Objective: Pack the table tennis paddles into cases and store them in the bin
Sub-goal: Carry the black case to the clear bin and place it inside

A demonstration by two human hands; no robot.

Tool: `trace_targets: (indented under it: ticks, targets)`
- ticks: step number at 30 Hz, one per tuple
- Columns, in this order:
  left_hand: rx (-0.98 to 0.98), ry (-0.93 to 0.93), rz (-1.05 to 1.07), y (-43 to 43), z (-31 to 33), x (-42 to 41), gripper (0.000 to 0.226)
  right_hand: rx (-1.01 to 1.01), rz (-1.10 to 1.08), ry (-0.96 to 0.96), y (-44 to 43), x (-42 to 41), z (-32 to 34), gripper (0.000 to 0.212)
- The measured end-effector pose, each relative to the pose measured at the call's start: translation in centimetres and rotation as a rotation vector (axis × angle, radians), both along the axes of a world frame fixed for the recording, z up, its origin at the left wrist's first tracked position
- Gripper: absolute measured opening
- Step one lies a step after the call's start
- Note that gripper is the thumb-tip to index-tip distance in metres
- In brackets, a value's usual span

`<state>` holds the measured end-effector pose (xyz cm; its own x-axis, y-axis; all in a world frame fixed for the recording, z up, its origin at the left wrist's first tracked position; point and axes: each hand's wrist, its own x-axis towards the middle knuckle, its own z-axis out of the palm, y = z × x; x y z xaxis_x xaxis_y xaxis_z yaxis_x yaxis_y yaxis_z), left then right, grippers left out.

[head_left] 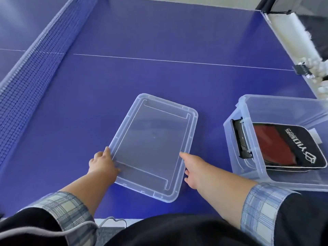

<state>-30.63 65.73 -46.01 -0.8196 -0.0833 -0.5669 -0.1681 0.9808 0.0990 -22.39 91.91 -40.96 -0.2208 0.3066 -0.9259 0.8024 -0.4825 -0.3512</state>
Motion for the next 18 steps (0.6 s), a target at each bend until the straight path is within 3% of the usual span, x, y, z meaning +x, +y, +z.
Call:
trace_targets:
  ticks: [4,14,18]
  targets:
    - [0.023,0.027,-0.040,-0.4,0.3,0.2,0.074,-0.016,0.005,0.005,-0.6,-0.7,0.4,0.070]
    - [0.016,0.004,-0.063,-0.5,0.4,-0.3,0.074,-0.003,-0.040,0.008,0.1,-0.8,-0.6,0.067]
    - [0.006,-0.001,-0.085,0.3,1.2,-0.2,0.073,-0.071,-0.086,0.165,0.2,-0.9,-0.4,0.039]
